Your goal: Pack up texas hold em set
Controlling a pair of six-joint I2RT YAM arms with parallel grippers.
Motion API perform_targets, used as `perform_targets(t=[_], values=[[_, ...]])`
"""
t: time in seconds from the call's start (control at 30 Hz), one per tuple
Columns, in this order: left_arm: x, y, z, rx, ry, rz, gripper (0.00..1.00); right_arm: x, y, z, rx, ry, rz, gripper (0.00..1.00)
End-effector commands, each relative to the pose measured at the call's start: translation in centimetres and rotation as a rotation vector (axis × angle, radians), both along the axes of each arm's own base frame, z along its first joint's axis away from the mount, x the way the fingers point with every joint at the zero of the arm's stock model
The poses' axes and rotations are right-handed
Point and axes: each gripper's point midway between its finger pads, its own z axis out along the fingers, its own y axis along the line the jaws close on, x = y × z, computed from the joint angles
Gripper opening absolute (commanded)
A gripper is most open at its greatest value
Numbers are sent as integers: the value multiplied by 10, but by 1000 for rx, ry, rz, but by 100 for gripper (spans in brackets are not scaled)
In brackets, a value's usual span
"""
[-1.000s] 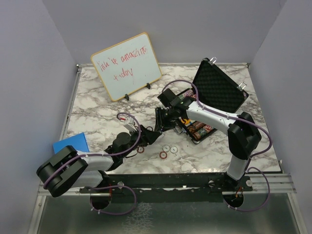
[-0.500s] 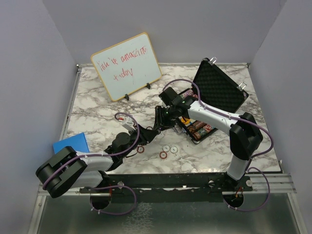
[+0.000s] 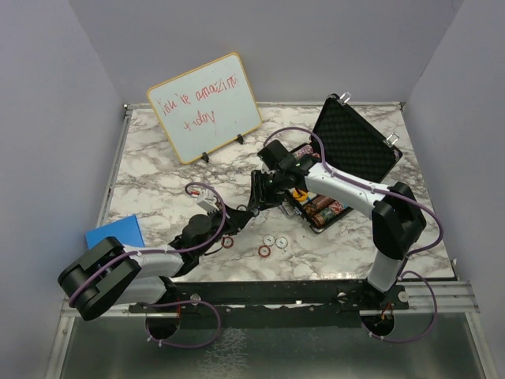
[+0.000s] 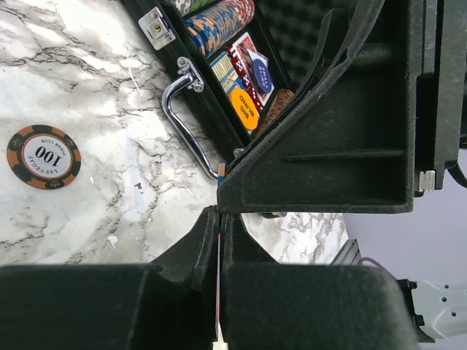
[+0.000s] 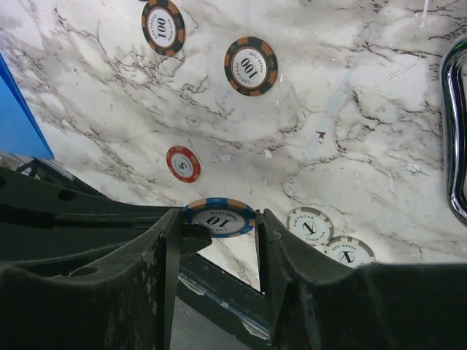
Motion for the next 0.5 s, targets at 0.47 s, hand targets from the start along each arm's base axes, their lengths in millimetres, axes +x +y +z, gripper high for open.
perform_targets(t=[0.47], values=[[-6,-18,52,-27,-129,-110,0,14,-21,100,300,-405,131,84]])
